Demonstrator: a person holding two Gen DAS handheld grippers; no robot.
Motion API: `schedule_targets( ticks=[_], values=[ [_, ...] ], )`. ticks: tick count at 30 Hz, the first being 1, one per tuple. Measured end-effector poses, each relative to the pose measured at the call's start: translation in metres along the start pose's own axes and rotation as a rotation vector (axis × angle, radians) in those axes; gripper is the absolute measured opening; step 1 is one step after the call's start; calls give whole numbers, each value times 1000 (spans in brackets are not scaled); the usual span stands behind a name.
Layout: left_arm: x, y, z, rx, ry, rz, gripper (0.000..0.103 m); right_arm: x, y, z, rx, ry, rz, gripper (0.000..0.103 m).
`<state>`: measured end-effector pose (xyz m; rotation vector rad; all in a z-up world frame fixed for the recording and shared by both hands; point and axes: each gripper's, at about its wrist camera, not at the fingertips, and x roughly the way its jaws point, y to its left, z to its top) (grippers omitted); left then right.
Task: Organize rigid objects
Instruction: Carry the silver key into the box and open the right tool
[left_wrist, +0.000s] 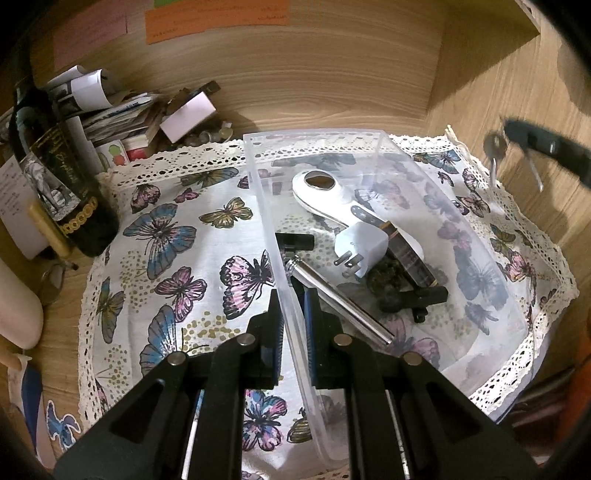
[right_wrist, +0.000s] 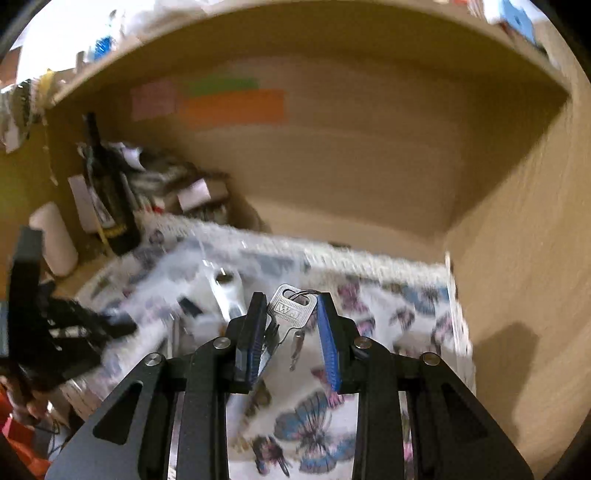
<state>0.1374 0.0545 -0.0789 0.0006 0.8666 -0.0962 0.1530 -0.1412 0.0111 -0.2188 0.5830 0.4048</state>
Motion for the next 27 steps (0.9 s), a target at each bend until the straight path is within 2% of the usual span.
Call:
schedule_targets(
  ticks=[4,8,16,27],
  values=[
    [2,0,1,-5,2,-1,10,1,16,14,-37,-25,48,26],
    [3,0,2,-5,3,-5,10,14,34,18,-72,-5,107,26],
    [2,0,0,2,-8,-12,10,52,72,16,-162,96,181,26],
    [3,1,0,0,-15,-28,11,99,93,10,-225,266,212,26]
  ],
)
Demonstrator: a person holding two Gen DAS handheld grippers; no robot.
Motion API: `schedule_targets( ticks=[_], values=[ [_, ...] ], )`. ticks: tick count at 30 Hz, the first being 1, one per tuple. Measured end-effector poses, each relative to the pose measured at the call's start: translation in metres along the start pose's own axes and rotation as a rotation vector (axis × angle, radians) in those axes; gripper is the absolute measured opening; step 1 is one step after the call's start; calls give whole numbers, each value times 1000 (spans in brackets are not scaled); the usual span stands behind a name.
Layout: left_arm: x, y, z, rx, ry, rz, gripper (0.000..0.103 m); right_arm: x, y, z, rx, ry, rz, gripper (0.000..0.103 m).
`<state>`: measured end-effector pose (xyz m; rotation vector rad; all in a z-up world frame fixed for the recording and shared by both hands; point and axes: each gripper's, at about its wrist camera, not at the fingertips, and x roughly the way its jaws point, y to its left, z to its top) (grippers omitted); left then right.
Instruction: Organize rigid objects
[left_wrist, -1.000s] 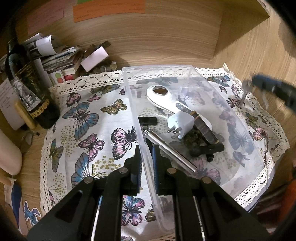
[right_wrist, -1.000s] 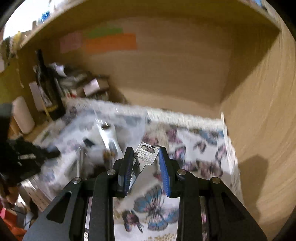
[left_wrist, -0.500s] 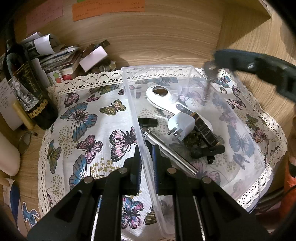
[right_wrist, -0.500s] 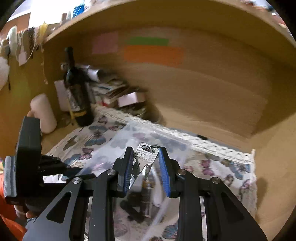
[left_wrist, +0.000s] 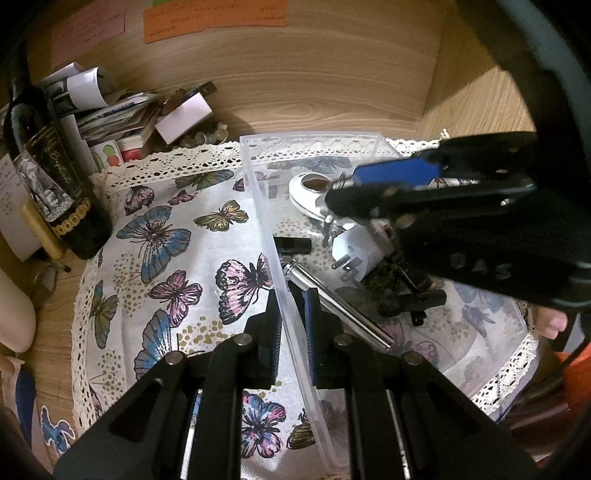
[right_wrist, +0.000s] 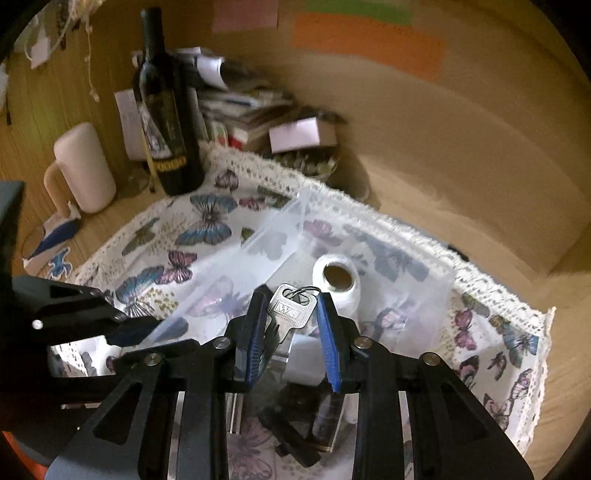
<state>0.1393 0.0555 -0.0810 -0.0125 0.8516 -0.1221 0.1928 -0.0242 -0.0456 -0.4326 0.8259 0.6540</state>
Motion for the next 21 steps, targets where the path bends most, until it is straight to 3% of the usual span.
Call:
schedule_targets(
  ticks=[5,11,16,21],
  values=[
    [1,0,0,-2,-3,-9,11,12,-2,-2,10,58,15,26],
    [-1,2,-1,-2,-7,-3,17,4,-4,-5,27,46,18,28],
    [-14,5,0,-6,-43,30,25,-20,-6,-10,48,-24,3,36],
    [-40,8,6,-23,-124,73,25,-59,-8,-20,75,-140,-14,50]
  ],
)
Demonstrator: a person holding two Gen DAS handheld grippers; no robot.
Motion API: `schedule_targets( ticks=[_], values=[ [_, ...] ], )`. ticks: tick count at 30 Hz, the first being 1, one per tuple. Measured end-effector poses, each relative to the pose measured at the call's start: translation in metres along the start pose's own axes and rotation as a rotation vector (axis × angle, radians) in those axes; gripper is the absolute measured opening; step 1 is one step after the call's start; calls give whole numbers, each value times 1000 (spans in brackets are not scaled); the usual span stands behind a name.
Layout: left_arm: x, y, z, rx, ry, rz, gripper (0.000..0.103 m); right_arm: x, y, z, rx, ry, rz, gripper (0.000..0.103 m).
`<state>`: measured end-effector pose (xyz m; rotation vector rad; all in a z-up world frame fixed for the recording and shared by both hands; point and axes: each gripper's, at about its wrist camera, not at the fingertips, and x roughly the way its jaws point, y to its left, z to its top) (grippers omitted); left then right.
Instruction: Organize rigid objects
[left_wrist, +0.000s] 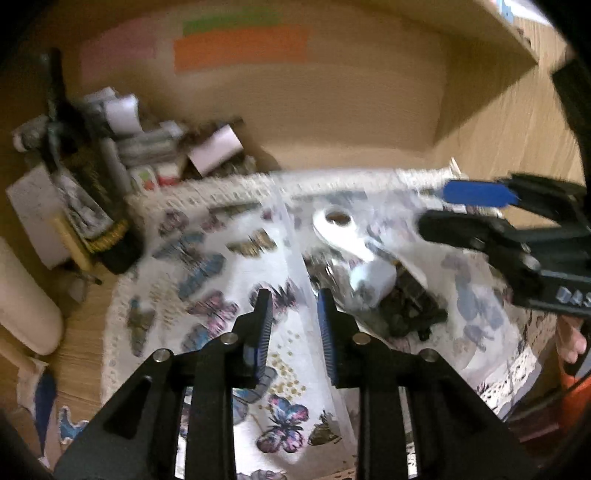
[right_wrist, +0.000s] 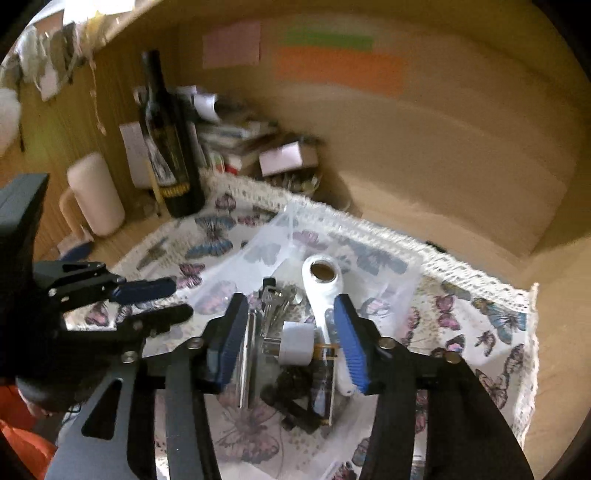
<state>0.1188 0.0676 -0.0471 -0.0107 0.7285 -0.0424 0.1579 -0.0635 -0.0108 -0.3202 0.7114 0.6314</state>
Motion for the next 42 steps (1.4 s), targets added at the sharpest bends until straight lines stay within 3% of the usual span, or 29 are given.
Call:
schedule_targets(
  ticks=[2,4,9,14,18,22,42],
  values=[
    [-14,0,6,-6,-44,7,29,-16,-2,-2,6,-48,-19,55],
    [-29,-1,12,-19,-92,0,42,-34,-3,-5,13,-103,-34,62],
    [-64,-12,20,-15,-216,14,48,-71,-6,-14,41,-218,-59,78],
    [-91,-24,19,-21,-326,19,68,-96,-3,-24,60,-300,-89,86],
    [-112,-34,14,-16,-410,47,87,-111,-2,-33,86,-368,-112,103],
    [-126,-41,10,-18,-460,61,97,-125,-1,-41,95,-418,-146,103],
    [-143,-49,-1,-20,-502,55,100,-144,5,-61,138,-449,-169,103]
  ],
)
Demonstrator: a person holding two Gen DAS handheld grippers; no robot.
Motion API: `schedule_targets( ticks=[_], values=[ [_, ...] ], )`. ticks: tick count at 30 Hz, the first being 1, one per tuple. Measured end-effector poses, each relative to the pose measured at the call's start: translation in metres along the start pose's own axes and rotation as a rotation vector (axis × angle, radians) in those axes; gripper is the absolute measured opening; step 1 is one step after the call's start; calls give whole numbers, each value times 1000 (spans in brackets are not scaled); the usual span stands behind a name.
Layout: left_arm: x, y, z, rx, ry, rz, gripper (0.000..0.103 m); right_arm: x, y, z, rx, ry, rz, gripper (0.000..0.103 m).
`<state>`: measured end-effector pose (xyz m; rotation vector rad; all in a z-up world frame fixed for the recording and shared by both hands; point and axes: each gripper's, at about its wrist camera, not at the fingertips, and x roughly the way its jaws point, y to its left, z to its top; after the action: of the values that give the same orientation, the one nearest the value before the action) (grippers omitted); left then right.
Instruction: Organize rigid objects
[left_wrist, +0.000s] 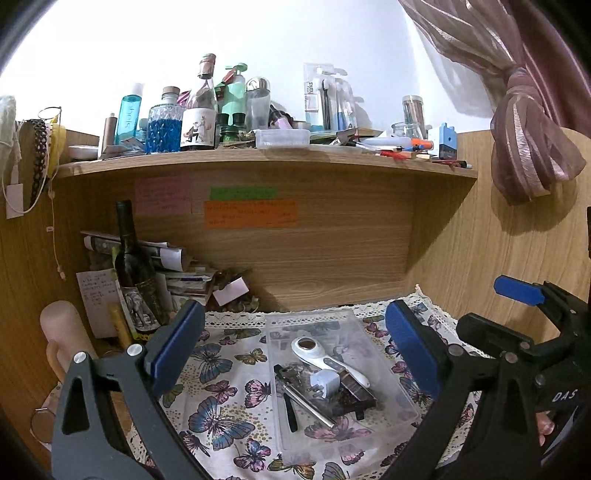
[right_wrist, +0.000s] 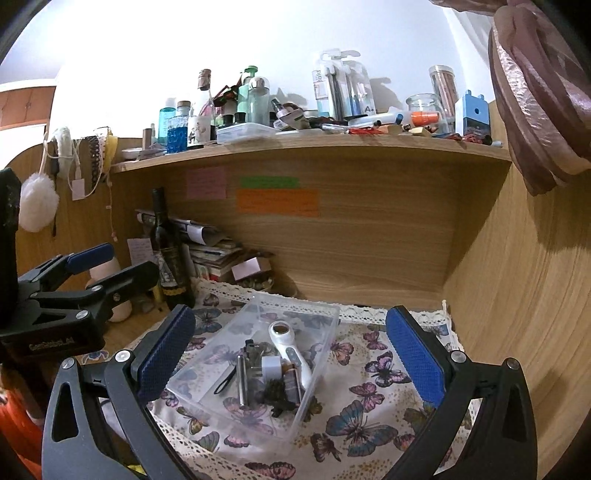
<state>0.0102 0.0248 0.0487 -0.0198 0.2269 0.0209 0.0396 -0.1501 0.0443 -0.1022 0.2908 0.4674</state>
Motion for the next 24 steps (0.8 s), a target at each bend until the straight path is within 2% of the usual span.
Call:
schedule_targets(
  ticks=[24],
  values=[
    [7,-3,-1,-3,24,-22,100,1,-6,-1,32,5,-18,103]
  ],
)
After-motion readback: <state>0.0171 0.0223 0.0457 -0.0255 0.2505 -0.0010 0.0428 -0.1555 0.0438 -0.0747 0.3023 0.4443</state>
